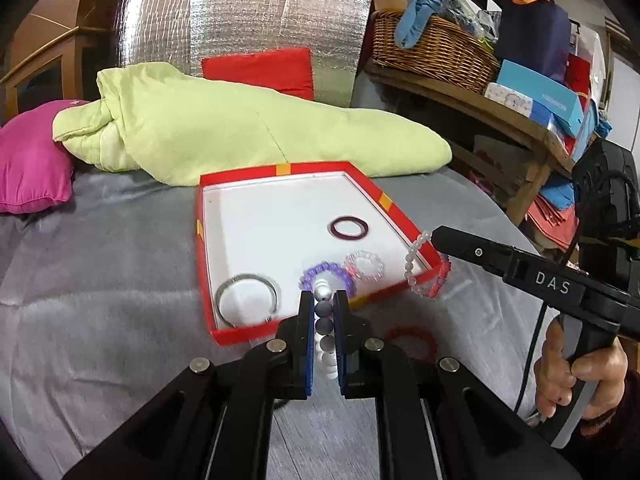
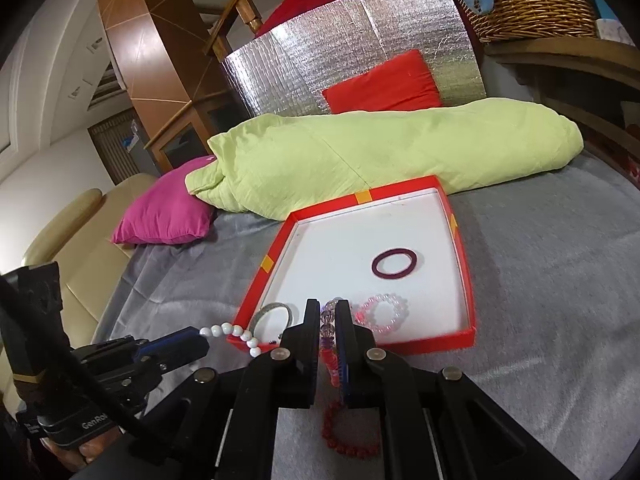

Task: Organize jewelry
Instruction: 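Carry the white bracelet over the red box with the left tool while the right tool carries the pink bracelet, then open both tools over the red box and pull them back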

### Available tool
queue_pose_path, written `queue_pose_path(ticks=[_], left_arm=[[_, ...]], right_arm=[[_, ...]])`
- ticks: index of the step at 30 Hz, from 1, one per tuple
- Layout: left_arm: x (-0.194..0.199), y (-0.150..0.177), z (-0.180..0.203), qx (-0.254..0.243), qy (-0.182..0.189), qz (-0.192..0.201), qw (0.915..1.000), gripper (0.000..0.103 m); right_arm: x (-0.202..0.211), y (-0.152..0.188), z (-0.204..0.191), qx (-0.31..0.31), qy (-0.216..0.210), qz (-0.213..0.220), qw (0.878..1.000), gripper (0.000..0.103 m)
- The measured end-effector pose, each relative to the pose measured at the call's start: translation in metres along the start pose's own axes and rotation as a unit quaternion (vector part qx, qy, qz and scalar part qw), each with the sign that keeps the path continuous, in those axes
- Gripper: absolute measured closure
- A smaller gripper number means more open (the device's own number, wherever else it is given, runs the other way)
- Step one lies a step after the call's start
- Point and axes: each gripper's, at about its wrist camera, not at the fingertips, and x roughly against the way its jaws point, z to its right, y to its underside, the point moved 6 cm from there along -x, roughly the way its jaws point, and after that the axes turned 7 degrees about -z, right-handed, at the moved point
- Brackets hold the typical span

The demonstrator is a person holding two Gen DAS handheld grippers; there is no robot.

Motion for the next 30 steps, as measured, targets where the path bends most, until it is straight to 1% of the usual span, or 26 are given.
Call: queue_pose_path(ticks=[6,12,14,18,21,23,25,27,28,30], left_arm=[[-0.015,-0.024,-0.014,0.019,0.006,0.009,0.9998,0.093],[-0.052,-0.043,-0.037,0.068,0.009,-0.010,0.9976,0.093],[-0.062,-0.050,-0.043,0.080,0.011,-0.011,0.9967,0.093],[-0.083,-0.071,-0.060,0.117,0.029,-0.007,0.9926,0.093],[-0.100,-0.082,-0.066,0.137,0.041,-0.006,0.9897,0.093],[-0.113,-0.088,-0.064,0.125,0.033,-0.007,0.9915,0.093],[-0.127,-0.085,-0.068,0.124,0.021,-0.023,0.9918,0.093],[-0.139,-0.077,-0.078,0.138,0.008,-0.049,0.9892,0.093],[-0.141,-0.076,-0.081,0.141,0.001,-0.056,0.9884,0.093],[-0.139,-0.075,-0.085,0.140,-0.008,-0.059,0.9884,0.091]], right_arm=[[-0.024,-0.017,-0.006,-0.003,-0.010,-0.012,1.000,0.095],[-0.055,-0.033,-0.005,-0.029,-0.020,-0.025,0.999,0.094],[-0.070,-0.042,-0.003,-0.045,-0.024,-0.030,0.998,0.094],[-0.101,-0.065,0.005,-0.074,-0.024,-0.034,0.996,0.094],[-0.125,-0.084,0.010,-0.101,-0.033,-0.032,0.994,0.094],[-0.142,-0.093,0.017,-0.119,-0.034,-0.028,0.992,0.094],[-0.158,-0.093,0.027,-0.142,-0.031,-0.035,0.989,0.094],[-0.173,-0.086,0.036,-0.165,-0.036,-0.053,0.984,0.094],[-0.178,-0.083,0.039,-0.170,-0.030,-0.063,0.983,0.092],[-0.182,-0.081,0.042,-0.177,-0.022,-0.074,0.981,0.091]])
